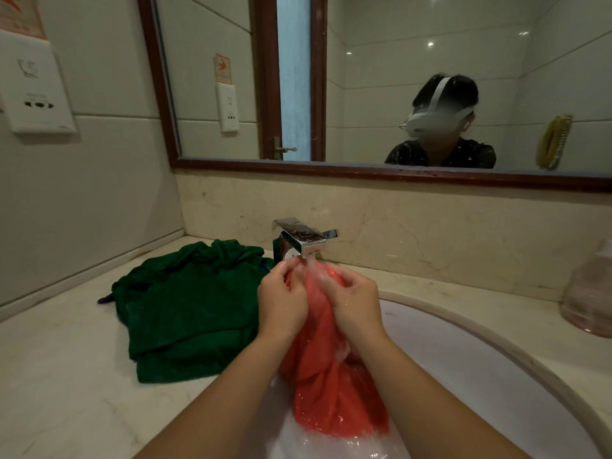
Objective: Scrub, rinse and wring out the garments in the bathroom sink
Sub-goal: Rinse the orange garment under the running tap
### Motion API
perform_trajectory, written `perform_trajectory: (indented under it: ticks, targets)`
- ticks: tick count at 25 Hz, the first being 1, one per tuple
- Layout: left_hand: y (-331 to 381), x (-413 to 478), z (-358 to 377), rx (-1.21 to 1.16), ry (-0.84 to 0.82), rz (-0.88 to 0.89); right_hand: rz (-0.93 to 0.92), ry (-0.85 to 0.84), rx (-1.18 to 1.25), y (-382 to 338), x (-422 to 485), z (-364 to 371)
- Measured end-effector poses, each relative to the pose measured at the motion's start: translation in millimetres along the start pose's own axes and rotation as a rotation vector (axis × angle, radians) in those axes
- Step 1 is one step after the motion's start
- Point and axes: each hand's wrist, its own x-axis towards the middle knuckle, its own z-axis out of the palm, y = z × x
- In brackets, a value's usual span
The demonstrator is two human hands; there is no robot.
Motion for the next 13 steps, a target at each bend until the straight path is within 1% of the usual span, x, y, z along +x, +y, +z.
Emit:
perform_trajectory:
  ticks: [3,5,9,13]
  targets:
    - [3.6,-2.3,-2.7,-0.012,-0.040,0.017,-0.016,0.071,-0.072,5.0,1.6,4.1]
    - [4.1,-1.8,-3.1,-0.011,-0.024,0.048,-0.041,0.108,-0.095,3.2,3.3,6.4]
    - [1.1,0.4,-2.3,-0.020,0.041,0.063,-0.031,0.117,-0.026,-0.9,2.5,9.4]
    - [-1.5,-1.6,-1.3,-0.004,-0.013,0.090,-0.030,0.113,-0.106,3.6,1.4,4.6]
